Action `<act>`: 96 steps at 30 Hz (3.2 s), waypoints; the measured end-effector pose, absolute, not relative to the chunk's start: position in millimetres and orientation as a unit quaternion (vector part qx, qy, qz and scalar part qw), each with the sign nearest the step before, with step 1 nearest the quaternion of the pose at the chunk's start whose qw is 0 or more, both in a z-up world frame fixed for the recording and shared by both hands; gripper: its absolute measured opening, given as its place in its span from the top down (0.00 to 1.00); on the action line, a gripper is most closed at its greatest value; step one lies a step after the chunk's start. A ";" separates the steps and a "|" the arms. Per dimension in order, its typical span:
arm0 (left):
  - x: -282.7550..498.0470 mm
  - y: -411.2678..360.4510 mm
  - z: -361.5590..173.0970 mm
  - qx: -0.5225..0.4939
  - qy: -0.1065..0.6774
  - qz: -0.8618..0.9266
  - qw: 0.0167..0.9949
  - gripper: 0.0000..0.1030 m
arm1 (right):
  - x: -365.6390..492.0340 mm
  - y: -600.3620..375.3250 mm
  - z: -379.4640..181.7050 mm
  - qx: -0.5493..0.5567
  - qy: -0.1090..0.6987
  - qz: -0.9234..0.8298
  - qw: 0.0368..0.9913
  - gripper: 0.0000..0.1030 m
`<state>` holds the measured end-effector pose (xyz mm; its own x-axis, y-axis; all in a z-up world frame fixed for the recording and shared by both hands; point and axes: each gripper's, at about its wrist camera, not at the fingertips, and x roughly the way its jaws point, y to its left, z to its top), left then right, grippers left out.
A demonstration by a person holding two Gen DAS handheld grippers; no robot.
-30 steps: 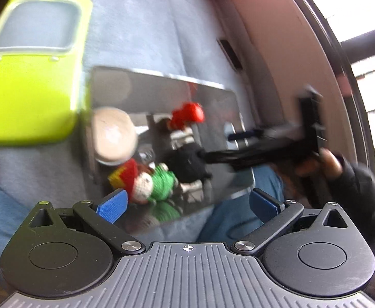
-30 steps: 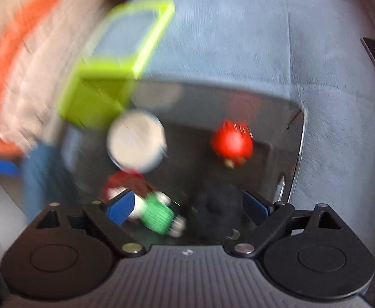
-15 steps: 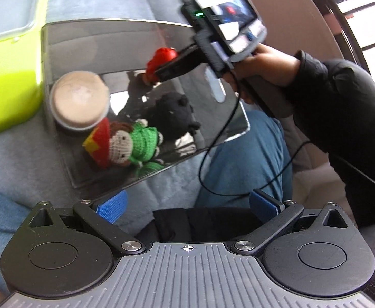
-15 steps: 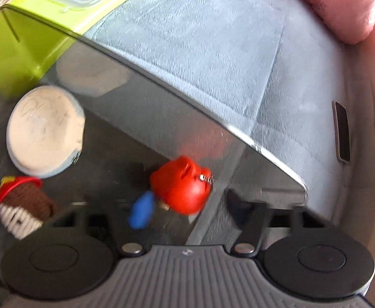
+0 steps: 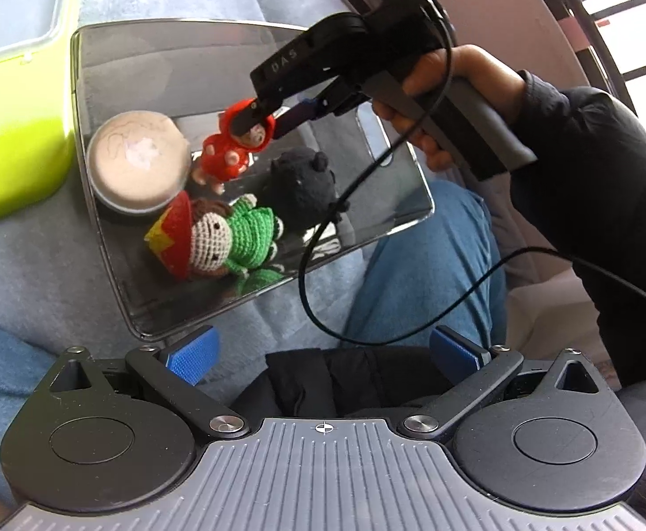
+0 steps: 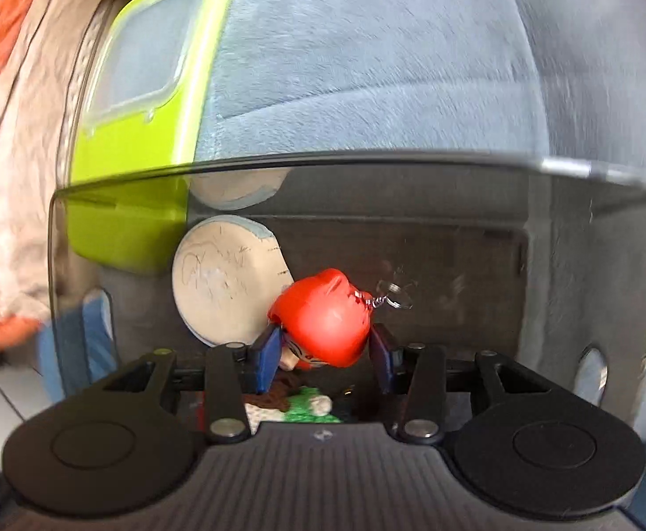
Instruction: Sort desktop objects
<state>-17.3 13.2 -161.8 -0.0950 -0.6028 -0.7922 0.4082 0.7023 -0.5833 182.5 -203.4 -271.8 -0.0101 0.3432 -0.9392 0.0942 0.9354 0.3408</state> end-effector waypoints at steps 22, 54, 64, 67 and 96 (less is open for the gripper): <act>-21.8 10.7 -165.5 -0.074 0.640 -0.375 0.667 0.00 | 122.4 -125.4 -296.3 -0.238 0.725 0.094 0.639 0.19; -21.8 7.0 -162.1 -0.070 0.640 -0.361 0.675 0.00 | 101.6 -104.4 -270.1 -0.388 0.649 0.152 0.637 0.27; 28.6 90.5 -139.7 -0.233 0.573 -0.296 0.728 0.00 | 86.9 -177.7 -184.5 -0.097 0.575 0.196 0.789 0.23; 46.7 104.5 -163.6 -0.270 0.588 -0.254 0.719 0.00 | 74.5 -221.1 -159.4 0.014 0.527 0.189 0.829 0.30; 98.1 90.4 -247.2 -0.312 0.608 -0.201 0.701 0.65 | 87.4 -357.9 -271.0 0.335 0.551 0.182 0.742 0.70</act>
<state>98.1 90.4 -247.2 0.1793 -0.6626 -0.7272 -0.0975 0.7236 -0.6833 87.4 -357.9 -271.0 0.3258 0.6393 -0.6965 0.1004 0.7092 0.6978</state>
